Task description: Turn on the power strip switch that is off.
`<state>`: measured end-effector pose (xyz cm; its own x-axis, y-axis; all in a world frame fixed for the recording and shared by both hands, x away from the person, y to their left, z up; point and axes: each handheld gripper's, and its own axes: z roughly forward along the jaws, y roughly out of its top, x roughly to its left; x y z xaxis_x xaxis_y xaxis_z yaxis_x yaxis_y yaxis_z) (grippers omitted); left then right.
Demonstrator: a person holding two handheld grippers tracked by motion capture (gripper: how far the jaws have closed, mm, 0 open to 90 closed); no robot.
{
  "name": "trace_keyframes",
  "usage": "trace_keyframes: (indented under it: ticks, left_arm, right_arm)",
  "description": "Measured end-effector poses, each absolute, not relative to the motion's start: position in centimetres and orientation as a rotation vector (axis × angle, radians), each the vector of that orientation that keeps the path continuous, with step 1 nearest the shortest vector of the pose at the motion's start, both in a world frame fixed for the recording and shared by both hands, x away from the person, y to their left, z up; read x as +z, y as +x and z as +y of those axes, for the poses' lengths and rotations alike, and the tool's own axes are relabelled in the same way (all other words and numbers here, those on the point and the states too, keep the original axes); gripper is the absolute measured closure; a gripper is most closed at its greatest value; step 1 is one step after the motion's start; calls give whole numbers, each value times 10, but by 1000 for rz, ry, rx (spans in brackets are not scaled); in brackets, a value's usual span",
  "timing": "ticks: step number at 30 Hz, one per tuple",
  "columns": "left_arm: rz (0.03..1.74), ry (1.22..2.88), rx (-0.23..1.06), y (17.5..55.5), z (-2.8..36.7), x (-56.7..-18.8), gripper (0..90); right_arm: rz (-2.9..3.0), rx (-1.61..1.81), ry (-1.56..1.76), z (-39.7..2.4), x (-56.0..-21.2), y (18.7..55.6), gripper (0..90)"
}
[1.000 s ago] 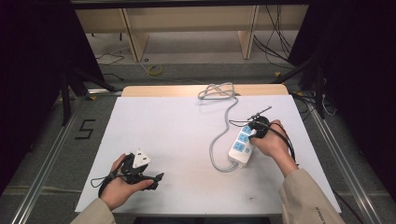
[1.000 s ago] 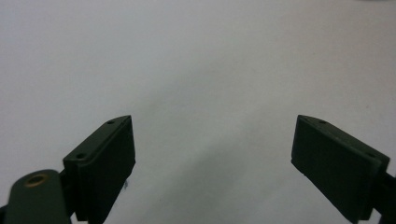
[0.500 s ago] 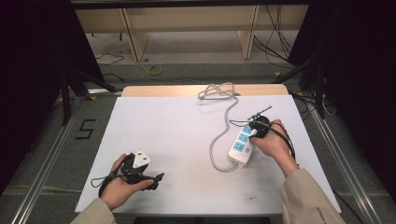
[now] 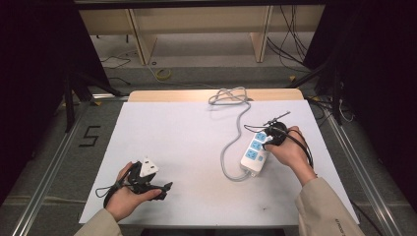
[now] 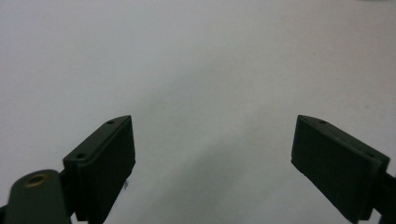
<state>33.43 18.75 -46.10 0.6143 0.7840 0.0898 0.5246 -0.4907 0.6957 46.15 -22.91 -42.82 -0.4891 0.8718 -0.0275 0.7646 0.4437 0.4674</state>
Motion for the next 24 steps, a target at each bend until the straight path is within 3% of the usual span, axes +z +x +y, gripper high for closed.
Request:
trace_keyframes:
  ticks: [24]
  left_arm:
    - [1029, 2203, 531, 334, 188, -461, 132]
  right_arm:
    - [2392, 685, 1418, -240, -425, 442, 698]
